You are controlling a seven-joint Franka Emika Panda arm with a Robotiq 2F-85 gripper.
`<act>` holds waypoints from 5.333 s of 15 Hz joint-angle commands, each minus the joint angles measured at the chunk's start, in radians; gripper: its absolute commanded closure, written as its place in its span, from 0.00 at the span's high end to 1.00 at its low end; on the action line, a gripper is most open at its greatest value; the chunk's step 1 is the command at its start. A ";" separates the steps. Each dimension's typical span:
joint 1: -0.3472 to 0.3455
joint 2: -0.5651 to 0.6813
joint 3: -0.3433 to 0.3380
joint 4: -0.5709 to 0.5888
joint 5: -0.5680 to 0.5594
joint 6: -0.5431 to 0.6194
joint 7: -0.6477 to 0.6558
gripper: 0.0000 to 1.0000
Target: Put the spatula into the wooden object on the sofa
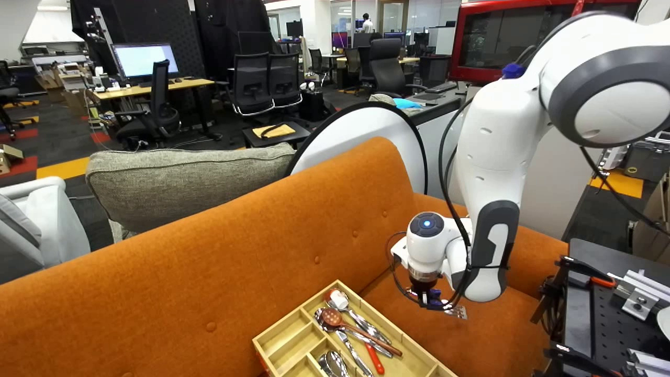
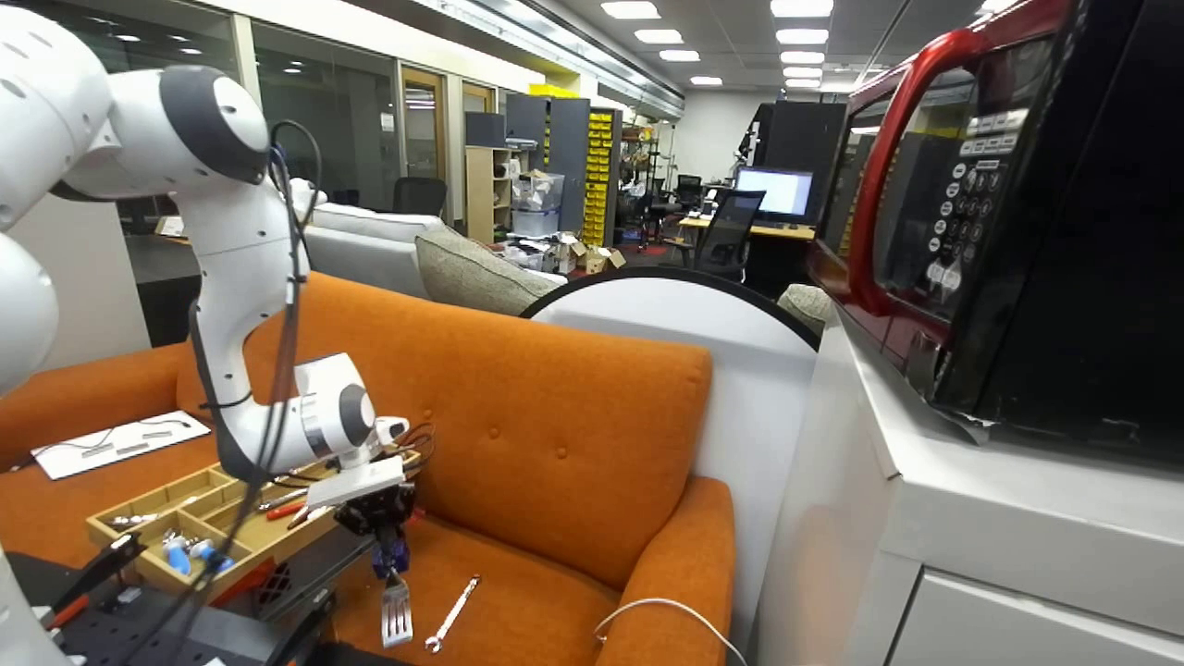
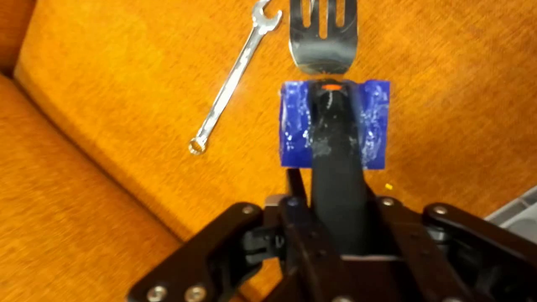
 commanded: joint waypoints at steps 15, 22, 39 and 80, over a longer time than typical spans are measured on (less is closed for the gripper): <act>0.846 -0.197 -0.456 -0.244 0.202 0.245 -0.171 0.07; 0.915 -0.087 -0.475 -0.192 0.168 0.217 -0.349 0.07; 0.966 0.011 -0.486 -0.147 0.046 0.244 -0.493 0.07; 0.779 0.029 -0.474 0.001 -0.462 0.319 -1.061 1.00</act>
